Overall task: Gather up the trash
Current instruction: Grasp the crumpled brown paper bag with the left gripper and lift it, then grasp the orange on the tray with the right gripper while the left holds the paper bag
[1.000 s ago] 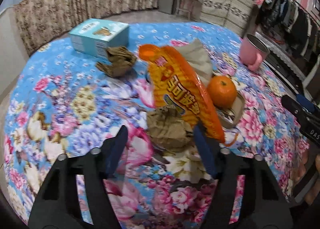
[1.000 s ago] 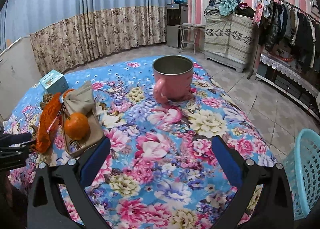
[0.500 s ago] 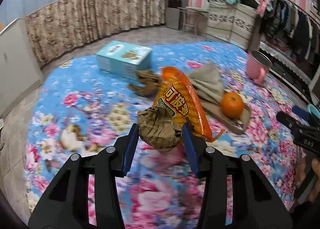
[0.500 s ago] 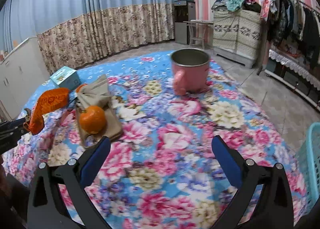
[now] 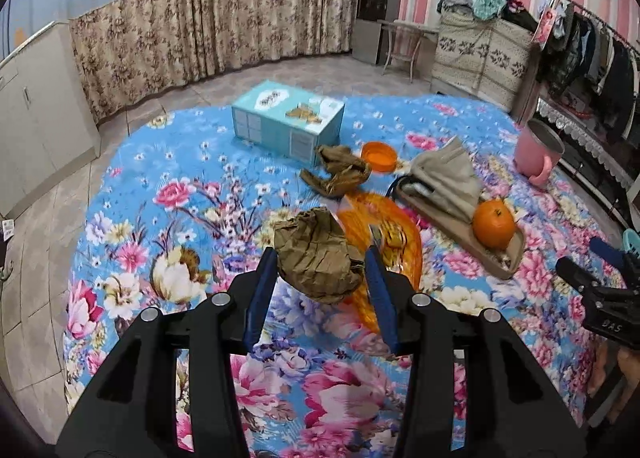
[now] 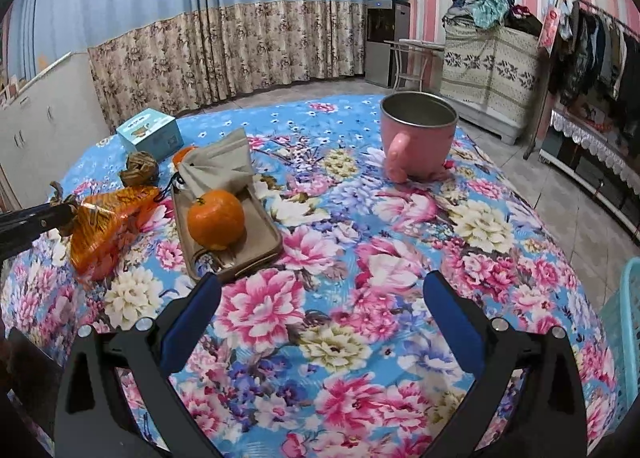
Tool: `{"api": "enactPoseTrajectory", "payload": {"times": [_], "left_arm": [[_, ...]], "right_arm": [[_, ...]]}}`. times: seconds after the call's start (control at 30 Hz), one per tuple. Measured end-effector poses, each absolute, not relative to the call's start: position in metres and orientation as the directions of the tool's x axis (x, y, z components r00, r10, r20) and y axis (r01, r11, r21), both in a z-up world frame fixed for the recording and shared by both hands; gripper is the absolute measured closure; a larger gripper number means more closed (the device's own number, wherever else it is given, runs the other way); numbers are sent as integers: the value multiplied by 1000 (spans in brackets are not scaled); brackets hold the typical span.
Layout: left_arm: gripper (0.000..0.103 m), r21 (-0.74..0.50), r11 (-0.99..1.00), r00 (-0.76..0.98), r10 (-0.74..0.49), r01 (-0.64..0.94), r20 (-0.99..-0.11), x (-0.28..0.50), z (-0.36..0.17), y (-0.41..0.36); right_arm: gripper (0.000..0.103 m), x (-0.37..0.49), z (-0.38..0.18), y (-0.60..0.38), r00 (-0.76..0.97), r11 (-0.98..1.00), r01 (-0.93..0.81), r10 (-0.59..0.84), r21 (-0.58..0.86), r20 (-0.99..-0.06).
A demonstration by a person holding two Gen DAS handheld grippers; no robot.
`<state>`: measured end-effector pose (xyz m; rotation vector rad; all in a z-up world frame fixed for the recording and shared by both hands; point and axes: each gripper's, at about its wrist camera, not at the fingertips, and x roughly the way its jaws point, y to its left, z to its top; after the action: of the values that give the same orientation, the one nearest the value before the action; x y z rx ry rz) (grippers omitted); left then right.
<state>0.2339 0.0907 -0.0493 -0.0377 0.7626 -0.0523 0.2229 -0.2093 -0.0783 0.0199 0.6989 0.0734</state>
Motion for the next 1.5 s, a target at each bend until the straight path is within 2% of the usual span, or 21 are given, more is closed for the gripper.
{"api": "enactPoseTrajectory", "payload": {"times": [0.4, 0.8, 0.87, 0.93, 1.07, 1.1, 1.13, 1.23, 1.5], "left_arm": [[59, -11, 1000, 742, 14, -29, -671, 231, -42, 103], [59, 14, 992, 766, 106, -125, -634, 239, -37, 128], [59, 17, 991, 765, 116, -136, -633, 241, -38, 132], [59, 25, 988, 765, 132, -151, -630, 242, -39, 136], [59, -3, 983, 759, 140, -184, -636, 244, -41, 149], [59, -13, 981, 756, 140, -192, -639, 246, -42, 153], [59, -21, 980, 753, 139, -199, -643, 247, -43, 155], [59, -26, 977, 748, 145, -212, -648, 250, -46, 160], [59, -9, 981, 758, 145, -195, -636, 245, -46, 148]], "right_arm": [[4, 226, -78, -216, 765, 993, -74, 116, 92, -634], [5, 254, -78, -168, 755, 988, -155, 117, -2, -645], [9, 261, -78, -159, 748, 986, -168, 114, -20, -654], [21, 271, -81, -149, 732, 981, -189, 112, -43, -672], [25, 283, -82, -137, 713, 977, -209, 129, -33, -689], [32, 284, -82, -135, 711, 976, -215, 132, -34, -690], [43, 285, -83, -132, 706, 974, -225, 136, -37, -695], [61, 286, -86, -126, 692, 965, -262, 168, -27, -702], [64, 253, -62, -153, 740, 969, -247, 202, 20, -641]]}}
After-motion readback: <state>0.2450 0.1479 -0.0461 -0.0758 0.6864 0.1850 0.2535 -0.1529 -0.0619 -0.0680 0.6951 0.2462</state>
